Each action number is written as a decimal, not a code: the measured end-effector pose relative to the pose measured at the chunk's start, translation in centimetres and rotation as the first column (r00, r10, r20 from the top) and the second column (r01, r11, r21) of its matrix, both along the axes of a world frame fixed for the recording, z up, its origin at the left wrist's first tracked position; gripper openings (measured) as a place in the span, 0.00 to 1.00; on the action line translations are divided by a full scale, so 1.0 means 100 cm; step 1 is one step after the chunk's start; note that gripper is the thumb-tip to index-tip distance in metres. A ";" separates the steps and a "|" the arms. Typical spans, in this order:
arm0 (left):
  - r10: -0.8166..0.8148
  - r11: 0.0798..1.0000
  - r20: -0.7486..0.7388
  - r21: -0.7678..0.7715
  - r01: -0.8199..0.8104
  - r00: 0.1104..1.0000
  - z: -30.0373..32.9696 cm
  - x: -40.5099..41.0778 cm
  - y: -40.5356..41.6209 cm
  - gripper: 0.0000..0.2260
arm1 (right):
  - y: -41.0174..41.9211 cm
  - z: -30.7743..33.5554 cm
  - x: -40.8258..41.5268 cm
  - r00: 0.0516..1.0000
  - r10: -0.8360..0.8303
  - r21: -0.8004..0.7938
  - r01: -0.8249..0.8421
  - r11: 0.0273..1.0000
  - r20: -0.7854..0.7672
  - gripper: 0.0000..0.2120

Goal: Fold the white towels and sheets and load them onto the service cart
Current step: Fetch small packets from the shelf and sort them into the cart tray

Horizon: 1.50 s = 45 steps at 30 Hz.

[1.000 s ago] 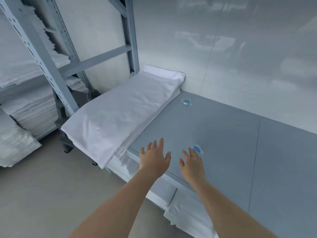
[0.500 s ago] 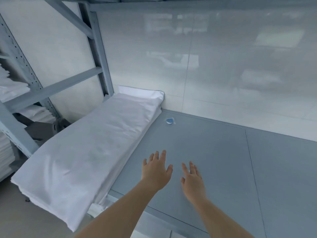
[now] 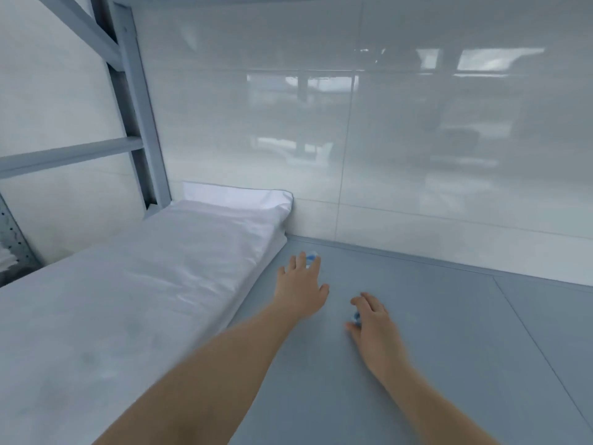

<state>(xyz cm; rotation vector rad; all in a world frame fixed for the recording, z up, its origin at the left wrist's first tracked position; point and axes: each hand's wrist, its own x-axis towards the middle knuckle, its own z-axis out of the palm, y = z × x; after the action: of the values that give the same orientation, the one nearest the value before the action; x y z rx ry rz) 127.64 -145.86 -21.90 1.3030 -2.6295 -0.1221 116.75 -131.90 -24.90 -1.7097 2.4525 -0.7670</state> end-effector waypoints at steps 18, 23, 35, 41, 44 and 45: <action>-0.166 0.986 -0.028 0.006 0.166 0.986 -0.014 -0.011 -0.026 0.18 | -0.014 -0.003 -0.003 0.974 0.014 0.011 -0.012 1.000 -0.225 0.19; -0.188 0.980 -0.096 0.045 0.193 0.978 -0.009 0.011 0.015 0.10 | 0.009 0.005 0.004 0.988 0.040 0.181 -0.012 0.983 -0.149 0.23; -0.203 0.941 -0.462 0.153 0.303 0.864 0.081 0.043 0.155 0.16 | 0.133 0.095 0.032 0.956 -0.125 -0.113 0.159 0.981 0.264 0.18; -0.235 0.918 -0.526 0.156 0.364 0.818 0.151 0.035 0.228 0.15 | 0.212 0.171 0.043 0.924 -0.163 -0.275 0.266 0.924 0.345 0.13; -0.265 0.903 -0.551 0.146 0.403 0.792 0.175 0.031 0.262 0.14 | 0.247 0.198 0.043 0.914 -0.209 -0.308 0.322 0.895 0.349 0.12; -0.277 0.900 -0.559 0.135 0.415 0.781 0.182 0.030 0.273 0.14 | 0.258 0.206 0.043 0.910 -0.228 -0.317 0.342 0.885 0.347 0.12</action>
<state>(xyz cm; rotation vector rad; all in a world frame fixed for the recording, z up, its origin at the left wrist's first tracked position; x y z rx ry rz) 130.68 -118.54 -3.68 0.6706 -2.3681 -0.7817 121.03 -106.07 -4.32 -1.1906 2.4818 -1.4907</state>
